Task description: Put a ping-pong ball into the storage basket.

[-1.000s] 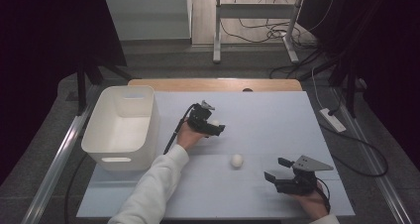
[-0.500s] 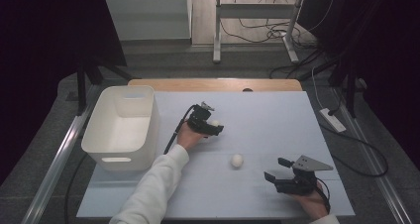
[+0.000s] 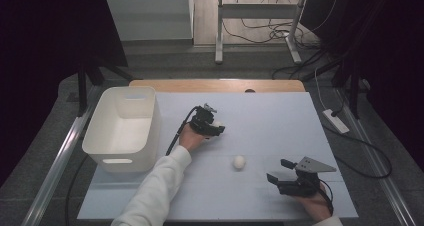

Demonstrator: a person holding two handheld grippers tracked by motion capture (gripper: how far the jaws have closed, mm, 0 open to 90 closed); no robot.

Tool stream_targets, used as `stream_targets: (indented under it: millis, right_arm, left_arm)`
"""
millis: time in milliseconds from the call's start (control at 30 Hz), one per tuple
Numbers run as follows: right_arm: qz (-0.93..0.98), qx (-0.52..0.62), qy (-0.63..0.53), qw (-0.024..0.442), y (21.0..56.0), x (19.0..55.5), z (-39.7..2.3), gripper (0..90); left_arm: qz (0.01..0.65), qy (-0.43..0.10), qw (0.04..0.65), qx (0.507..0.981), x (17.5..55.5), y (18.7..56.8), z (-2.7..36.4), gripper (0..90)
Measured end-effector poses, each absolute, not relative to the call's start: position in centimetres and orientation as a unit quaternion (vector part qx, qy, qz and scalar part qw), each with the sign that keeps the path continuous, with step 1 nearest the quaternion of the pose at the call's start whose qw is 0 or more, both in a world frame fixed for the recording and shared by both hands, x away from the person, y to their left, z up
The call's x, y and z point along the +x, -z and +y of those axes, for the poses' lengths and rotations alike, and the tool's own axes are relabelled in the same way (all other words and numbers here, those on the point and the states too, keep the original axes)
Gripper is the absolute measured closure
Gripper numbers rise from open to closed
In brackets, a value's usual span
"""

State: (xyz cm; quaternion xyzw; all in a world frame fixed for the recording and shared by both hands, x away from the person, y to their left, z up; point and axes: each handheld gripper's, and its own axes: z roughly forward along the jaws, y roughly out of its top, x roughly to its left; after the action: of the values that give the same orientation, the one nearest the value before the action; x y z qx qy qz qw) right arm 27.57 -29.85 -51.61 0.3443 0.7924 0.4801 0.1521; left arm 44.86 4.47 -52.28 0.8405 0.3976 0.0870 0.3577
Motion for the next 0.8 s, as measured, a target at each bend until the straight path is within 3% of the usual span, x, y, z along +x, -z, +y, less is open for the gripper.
stream_targets:
  millis: [167,800]
  right_arm:
    - [0.792,0.344,-0.48,0.153,51.6,27.6,-29.9,19.9]
    - [0.791,0.344,-0.481,0.154,51.6,27.5,-29.9,19.9]
  left_arm:
    - [0.392,-0.088,0.354,0.844,44.8,52.3,4.3,49.9]
    - [0.385,-0.089,0.369,0.841,44.1,51.0,5.0,50.9]
